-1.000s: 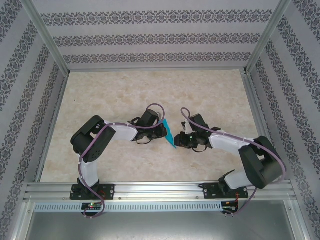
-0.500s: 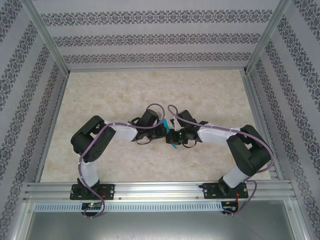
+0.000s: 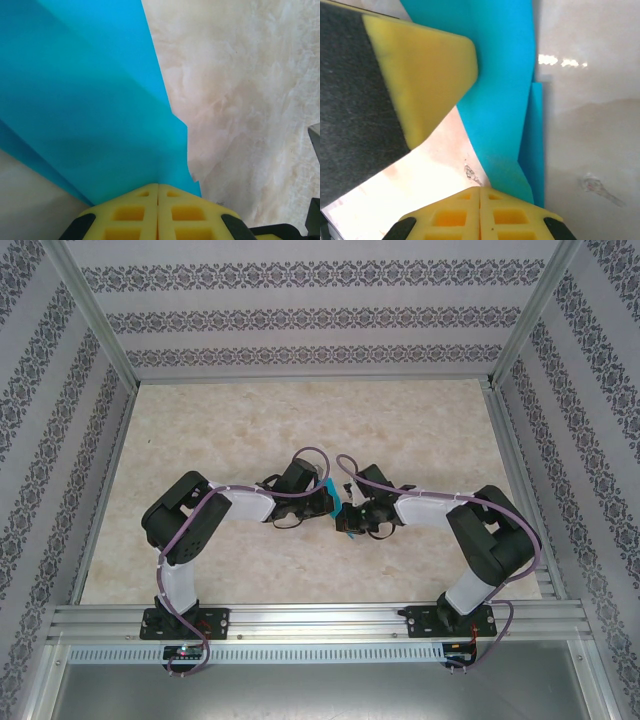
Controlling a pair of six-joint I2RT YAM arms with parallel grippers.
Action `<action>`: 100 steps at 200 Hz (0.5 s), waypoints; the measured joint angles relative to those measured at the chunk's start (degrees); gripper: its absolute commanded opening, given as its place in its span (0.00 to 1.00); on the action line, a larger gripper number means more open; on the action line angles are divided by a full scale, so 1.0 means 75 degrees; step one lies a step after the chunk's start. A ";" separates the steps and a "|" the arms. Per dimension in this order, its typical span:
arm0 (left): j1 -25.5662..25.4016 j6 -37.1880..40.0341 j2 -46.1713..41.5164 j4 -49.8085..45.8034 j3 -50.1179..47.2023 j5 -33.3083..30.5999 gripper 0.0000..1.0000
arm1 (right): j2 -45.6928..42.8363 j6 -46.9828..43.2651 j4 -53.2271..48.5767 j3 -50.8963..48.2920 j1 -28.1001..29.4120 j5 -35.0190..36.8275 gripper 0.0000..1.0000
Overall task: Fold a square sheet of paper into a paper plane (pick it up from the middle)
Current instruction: Fold the wing for the fifth time at the center of the table.
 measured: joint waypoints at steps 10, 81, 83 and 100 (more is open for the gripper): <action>0.0000 0.0000 0.0000 -0.0020 0.0009 -0.0003 0.08 | -0.0003 -0.0006 0.0093 -0.0058 -0.0035 -0.0052 0.07; -0.0003 0.0003 0.0003 -0.0085 0.0041 -0.0009 0.08 | -0.0256 -0.0003 0.0641 -0.0583 -0.0242 -0.0452 0.08; -0.0003 0.0003 0.0003 -0.0085 0.0041 -0.0009 0.08 | -0.0262 0.0000 0.0653 -0.0597 -0.0248 -0.0466 0.08; -0.0003 0.0003 0.0003 -0.0087 0.0044 -0.0009 0.08 | -0.0303 0.0003 0.0749 -0.0694 -0.0251 -0.0586 0.08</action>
